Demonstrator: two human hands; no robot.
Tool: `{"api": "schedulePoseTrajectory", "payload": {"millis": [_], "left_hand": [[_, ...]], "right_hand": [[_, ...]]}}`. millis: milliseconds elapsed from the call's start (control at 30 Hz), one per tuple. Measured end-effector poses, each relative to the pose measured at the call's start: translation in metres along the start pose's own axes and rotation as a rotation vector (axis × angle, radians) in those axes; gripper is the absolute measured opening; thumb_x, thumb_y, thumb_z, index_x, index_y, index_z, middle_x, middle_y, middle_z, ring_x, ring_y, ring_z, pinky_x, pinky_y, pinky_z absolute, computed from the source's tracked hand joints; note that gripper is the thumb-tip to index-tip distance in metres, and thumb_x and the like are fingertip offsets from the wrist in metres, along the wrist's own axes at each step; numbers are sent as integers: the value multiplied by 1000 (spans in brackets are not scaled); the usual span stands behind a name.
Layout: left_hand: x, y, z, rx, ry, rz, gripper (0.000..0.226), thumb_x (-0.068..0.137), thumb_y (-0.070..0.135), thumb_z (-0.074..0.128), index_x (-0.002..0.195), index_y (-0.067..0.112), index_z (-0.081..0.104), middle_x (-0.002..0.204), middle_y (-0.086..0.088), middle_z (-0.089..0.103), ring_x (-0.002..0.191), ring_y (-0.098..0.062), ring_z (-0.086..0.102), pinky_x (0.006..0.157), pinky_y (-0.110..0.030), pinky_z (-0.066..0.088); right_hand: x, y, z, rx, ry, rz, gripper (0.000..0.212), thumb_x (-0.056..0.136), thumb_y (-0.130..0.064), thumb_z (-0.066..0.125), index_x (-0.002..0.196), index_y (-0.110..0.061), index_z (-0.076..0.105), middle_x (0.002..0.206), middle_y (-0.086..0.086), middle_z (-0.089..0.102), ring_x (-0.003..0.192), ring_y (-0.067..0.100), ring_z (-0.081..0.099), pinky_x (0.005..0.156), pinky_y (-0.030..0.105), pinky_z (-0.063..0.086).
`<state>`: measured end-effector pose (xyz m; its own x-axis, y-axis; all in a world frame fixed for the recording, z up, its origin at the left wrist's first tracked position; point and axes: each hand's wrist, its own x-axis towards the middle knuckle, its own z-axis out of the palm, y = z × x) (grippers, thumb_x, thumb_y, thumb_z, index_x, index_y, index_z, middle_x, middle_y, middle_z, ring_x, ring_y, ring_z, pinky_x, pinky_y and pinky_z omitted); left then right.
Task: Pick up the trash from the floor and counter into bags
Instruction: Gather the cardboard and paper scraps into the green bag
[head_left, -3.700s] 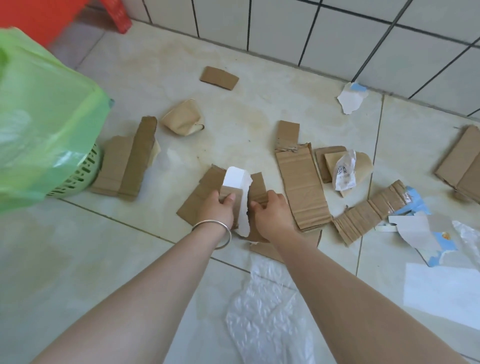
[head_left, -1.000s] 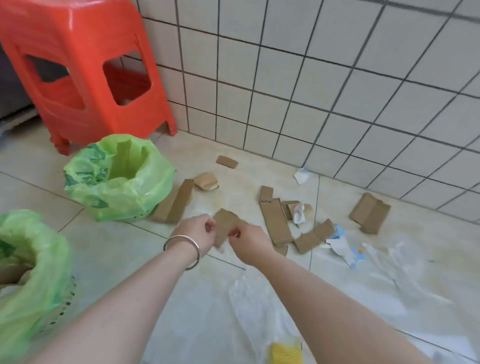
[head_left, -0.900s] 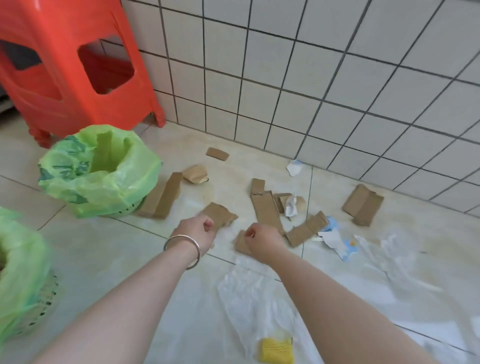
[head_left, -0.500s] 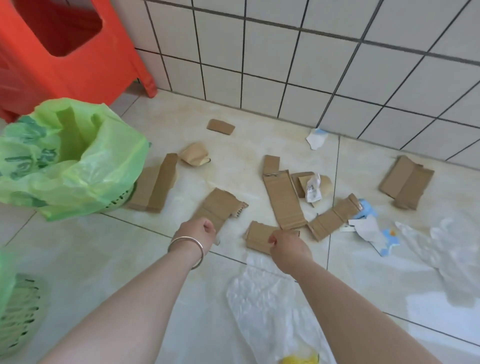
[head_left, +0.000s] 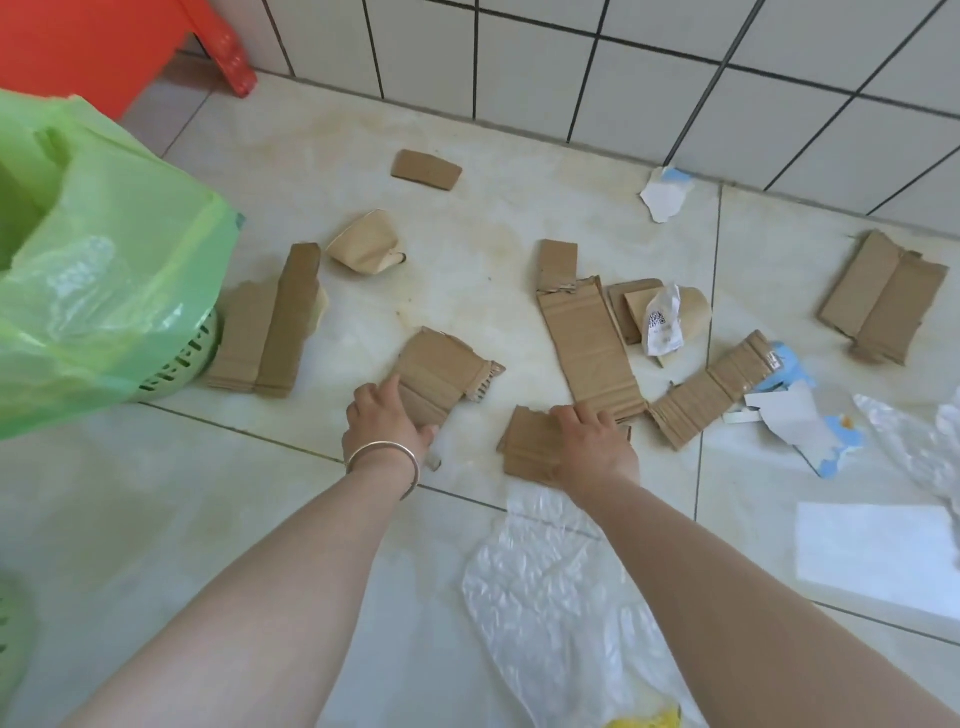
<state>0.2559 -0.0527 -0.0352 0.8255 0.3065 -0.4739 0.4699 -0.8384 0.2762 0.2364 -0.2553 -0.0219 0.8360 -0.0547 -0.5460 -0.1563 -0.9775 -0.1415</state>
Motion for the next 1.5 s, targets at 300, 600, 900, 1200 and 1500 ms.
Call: {"api": "schedulePoseTrajectory", "payload": {"millis": [300, 600, 900, 1200, 1500], "left_hand": [[-2, -1, -4, -94, -76, -169, 70, 73, 47, 72, 128, 13, 46, 126, -10, 59, 119, -31, 52, 92, -38, 46], [-20, 44, -34, -891, -47, -119, 25, 84, 25, 66, 105, 13, 67, 98, -1, 66, 91, -18, 60, 82, -23, 40], [-16, 100, -10, -1033, -313, -70, 12, 85, 22, 66, 96, 21, 63, 104, -4, 68, 94, -20, 63, 89, -29, 47], [-28, 119, 23, -1027, -346, -122, 50, 90, 20, 59, 135, 4, 43, 106, 3, 49, 96, -12, 47, 79, -23, 39], [-29, 101, 18, -1075, -397, -194, 9, 86, 23, 65, 82, 25, 57, 103, 0, 64, 97, -23, 59, 102, -38, 45]], "right_hand": [[-1, -1, 6, -185, 15, -15, 36, 84, -39, 59, 111, -15, 59, 118, 5, 54, 115, 25, 41, 93, 31, 35], [20, 21, -41, 535, 127, 211, 50, 88, -44, 57, 119, -5, 57, 119, 13, 57, 112, 33, 52, 93, 44, 47], [53, 44, -41, 485, 182, 346, 57, 91, -45, 52, 121, 3, 56, 134, 16, 41, 124, 34, 39, 106, 39, 34], [58, 46, -31, 421, 148, 353, 46, 85, -31, 65, 126, -13, 53, 136, 10, 32, 122, 30, 40, 96, 34, 41], [38, 36, -40, 678, 99, 308, 42, 85, -35, 62, 118, -11, 49, 116, 11, 61, 110, 32, 55, 84, 37, 45]]}}
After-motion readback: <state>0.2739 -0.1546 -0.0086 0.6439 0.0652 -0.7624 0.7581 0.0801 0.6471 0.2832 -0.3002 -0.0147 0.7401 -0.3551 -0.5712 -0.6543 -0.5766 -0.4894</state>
